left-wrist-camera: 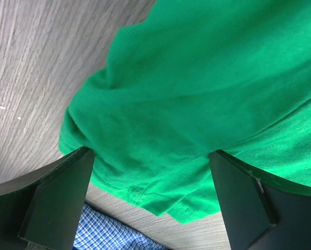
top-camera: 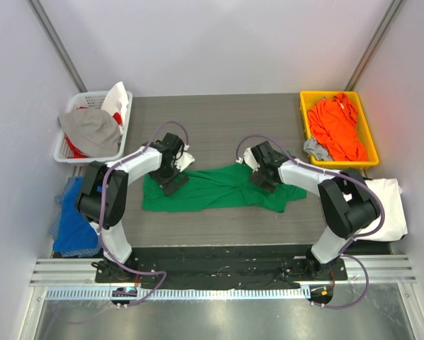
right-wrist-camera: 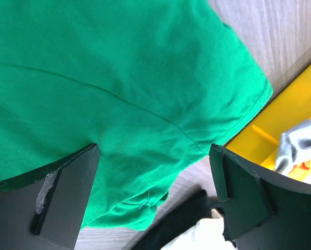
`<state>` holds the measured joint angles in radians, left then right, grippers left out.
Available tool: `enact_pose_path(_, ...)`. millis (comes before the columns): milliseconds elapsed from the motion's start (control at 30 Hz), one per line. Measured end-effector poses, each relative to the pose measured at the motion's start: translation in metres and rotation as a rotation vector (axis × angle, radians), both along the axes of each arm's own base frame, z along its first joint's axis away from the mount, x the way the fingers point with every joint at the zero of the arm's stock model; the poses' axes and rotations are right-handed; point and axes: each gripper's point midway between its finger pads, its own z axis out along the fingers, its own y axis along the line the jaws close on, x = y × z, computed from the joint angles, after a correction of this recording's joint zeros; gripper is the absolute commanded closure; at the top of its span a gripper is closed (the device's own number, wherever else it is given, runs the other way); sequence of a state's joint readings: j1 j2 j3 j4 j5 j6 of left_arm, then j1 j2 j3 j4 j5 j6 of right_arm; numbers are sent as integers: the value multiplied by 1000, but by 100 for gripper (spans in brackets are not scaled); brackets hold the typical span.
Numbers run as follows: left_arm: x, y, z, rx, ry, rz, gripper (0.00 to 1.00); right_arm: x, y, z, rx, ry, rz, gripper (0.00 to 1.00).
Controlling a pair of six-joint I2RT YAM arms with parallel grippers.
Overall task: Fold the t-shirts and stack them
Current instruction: Fold the tshirt
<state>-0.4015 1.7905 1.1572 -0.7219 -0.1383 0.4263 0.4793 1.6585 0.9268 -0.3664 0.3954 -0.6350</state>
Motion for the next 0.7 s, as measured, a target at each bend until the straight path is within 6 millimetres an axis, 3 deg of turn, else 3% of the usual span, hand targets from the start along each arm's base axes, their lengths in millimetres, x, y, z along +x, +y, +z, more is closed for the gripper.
enact_pose_path(267,-1,-4,0,47,-13,-27,0,38,-1,1,-7,-19,-17,0)
enact_pose_path(600,-11,-14,1,96,-54,-86,0,133,15,6,21,-120,-38,0)
enact_pose_path(700,-15,-19,1,106,-57,-107,0,153,20,7,39,-152,-42,0)
